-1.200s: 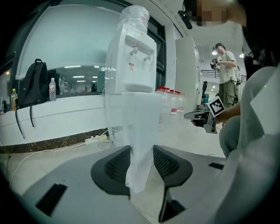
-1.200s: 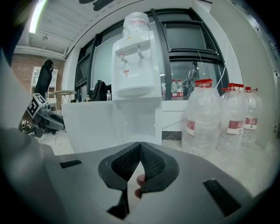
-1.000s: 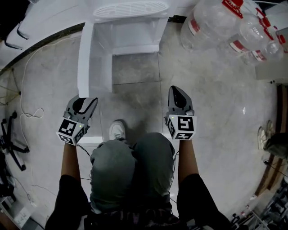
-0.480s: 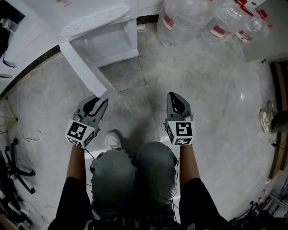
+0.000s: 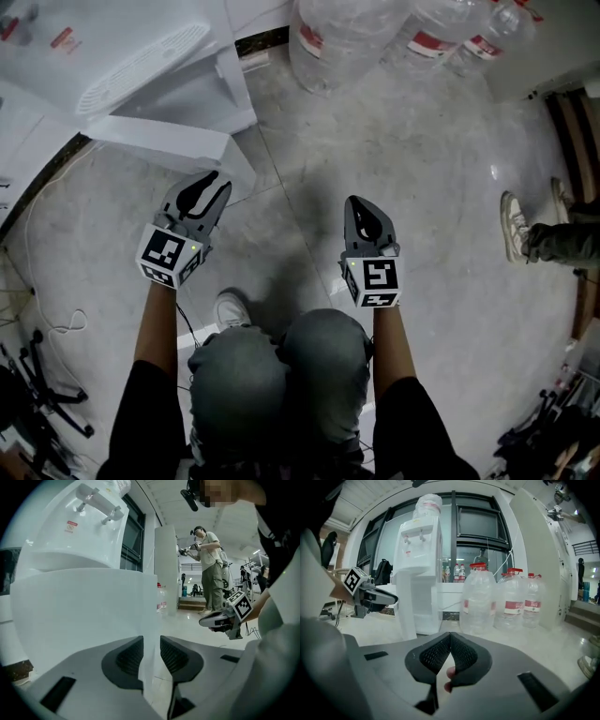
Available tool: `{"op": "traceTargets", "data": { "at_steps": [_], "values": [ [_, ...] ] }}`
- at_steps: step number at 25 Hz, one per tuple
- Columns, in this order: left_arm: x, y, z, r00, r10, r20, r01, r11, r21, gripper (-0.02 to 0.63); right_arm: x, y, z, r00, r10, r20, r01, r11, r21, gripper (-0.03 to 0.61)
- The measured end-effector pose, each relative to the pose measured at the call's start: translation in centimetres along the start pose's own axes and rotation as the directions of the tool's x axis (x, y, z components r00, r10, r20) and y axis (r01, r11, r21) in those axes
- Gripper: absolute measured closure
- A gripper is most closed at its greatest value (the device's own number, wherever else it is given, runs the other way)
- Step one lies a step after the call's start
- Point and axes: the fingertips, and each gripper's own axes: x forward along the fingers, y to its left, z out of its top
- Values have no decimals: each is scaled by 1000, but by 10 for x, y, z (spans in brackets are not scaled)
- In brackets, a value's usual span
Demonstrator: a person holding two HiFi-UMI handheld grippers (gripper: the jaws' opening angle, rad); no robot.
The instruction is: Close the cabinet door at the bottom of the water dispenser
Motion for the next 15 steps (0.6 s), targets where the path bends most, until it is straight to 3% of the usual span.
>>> {"op": "traceTargets", "data": {
  "at_steps": [8,15],
  "values": [
    [53,35,14,1000,-17,14,16,995,94,494,14,-5,3,999,-31,17,31,1000,-3,565],
    [85,78,15,1000,11,-1,-11,997,76,492,11,-18,-6,997,-81,-18,81,997,-9,565]
  ]
}}
